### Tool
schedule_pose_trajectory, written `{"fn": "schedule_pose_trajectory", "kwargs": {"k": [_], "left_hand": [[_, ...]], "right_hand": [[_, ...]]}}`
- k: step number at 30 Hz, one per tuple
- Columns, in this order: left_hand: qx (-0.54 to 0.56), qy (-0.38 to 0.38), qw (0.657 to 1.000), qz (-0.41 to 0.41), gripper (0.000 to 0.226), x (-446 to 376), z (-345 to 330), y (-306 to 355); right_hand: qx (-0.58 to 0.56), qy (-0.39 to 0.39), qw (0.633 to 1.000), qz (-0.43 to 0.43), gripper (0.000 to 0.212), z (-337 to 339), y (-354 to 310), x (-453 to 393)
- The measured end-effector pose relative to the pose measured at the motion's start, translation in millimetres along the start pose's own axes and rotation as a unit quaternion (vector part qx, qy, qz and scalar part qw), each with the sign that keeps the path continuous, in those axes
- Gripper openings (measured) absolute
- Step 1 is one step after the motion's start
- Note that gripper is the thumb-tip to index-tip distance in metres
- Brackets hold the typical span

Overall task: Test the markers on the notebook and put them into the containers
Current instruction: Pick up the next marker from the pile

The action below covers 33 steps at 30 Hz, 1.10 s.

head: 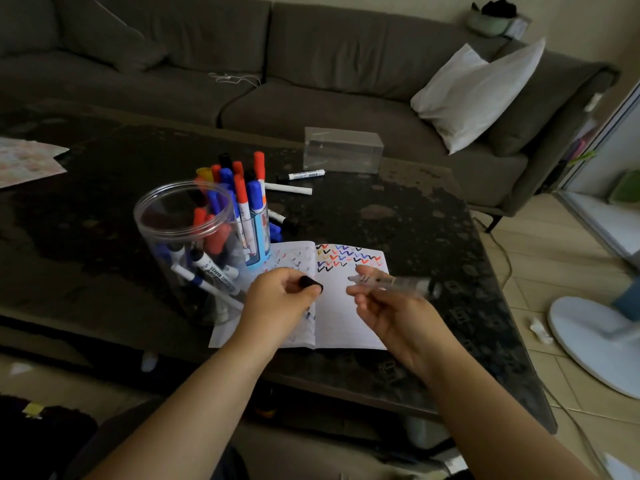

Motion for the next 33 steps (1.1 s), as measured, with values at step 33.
{"fn": "schedule_pose_trajectory", "kwargs": {"k": [33], "left_hand": [[-0.264,-0.082,0.938,-0.21,0.014,-37.2,-66.3,-10.5]], "right_hand": [[0.456,0.091,0.854,0.234,0.024,21.7,-13.4,-113.4]]}}
Point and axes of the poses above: each hand's wrist, its own x-axis away from the middle knuckle, its own z-axis out of the back of the hand, y = z × x, the point moved 9 cm from there along -x, towards the middle knuckle, and after that the axes turned 2 degrees about -x, right-handed, at the moved point
